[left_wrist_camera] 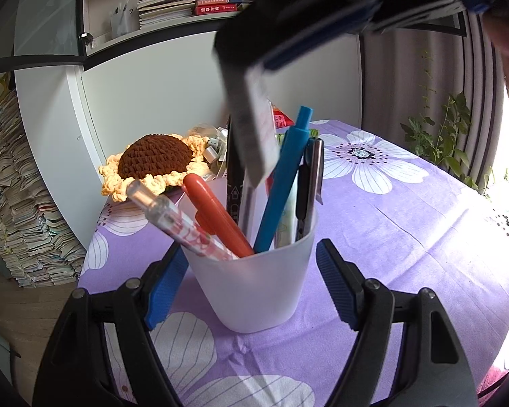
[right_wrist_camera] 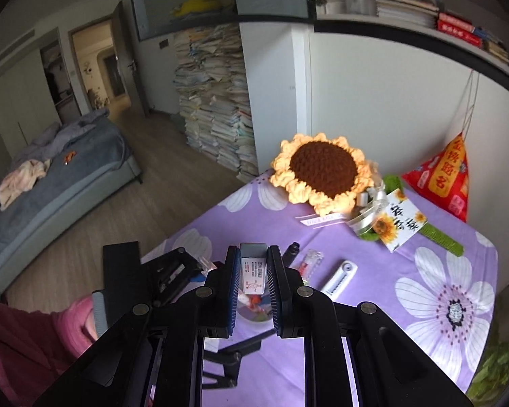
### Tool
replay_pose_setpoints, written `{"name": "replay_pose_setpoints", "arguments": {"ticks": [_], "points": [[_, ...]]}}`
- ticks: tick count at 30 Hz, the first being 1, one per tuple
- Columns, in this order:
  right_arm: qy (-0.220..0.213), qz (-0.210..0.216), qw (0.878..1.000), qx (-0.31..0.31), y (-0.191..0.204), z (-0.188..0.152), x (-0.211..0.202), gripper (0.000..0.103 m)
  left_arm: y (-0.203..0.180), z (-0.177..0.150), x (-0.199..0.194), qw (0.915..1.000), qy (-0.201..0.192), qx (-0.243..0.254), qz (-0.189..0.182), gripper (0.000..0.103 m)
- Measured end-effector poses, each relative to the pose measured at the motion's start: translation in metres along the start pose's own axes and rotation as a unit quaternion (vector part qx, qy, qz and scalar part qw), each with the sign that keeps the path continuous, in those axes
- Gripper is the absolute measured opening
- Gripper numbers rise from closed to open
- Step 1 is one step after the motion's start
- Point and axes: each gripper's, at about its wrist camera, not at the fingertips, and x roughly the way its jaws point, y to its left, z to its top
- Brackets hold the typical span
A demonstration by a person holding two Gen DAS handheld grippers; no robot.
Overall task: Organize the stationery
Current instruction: 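Carry the white eraser over the cup, drop it in and release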
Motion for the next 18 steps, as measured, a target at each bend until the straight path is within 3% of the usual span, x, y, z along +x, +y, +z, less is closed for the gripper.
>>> {"name": "replay_pose_setpoints", "arguments": {"ticks": [11,18], "points": [[0.041,-0.003,0.999,-0.001,-0.002,-0.009,0.029,0.017,0.000,-0.001,-0.001,1.0000,-0.001,-0.001,-0.005,0.076],[0.024,0.022,0.999,0.015,-0.002,-0.010,0.014,0.017,0.004,-0.001,0.000,0.9999,0.005,-0.012,-0.003,0.075]]}}
